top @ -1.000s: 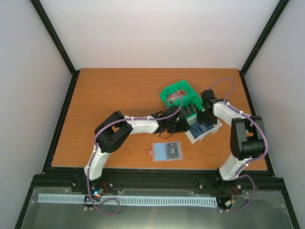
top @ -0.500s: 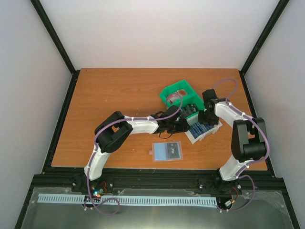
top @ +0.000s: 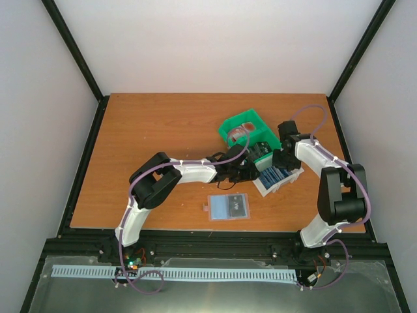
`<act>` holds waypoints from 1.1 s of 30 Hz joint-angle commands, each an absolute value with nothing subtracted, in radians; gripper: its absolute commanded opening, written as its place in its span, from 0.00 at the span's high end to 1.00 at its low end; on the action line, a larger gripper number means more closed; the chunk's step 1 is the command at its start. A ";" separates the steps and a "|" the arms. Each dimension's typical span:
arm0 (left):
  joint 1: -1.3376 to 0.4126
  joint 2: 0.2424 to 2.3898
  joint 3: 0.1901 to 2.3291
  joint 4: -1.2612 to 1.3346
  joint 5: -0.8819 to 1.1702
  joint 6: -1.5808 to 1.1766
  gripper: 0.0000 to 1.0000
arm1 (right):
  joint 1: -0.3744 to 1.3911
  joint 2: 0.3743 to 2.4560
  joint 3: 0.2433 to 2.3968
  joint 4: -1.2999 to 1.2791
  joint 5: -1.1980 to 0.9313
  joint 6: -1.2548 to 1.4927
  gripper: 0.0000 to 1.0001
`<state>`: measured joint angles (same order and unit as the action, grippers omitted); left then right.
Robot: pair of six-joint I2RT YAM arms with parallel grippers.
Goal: Put the credit cards into the card holder
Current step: Pick up the credit card from the storage box.
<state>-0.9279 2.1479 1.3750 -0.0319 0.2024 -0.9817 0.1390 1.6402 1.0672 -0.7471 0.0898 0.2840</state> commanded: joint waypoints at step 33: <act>-0.931 2.206 1.328 -0.215 0.161 -0.964 0.42 | 0.297 1.770 1.123 -0.800 0.525 0.130 0.65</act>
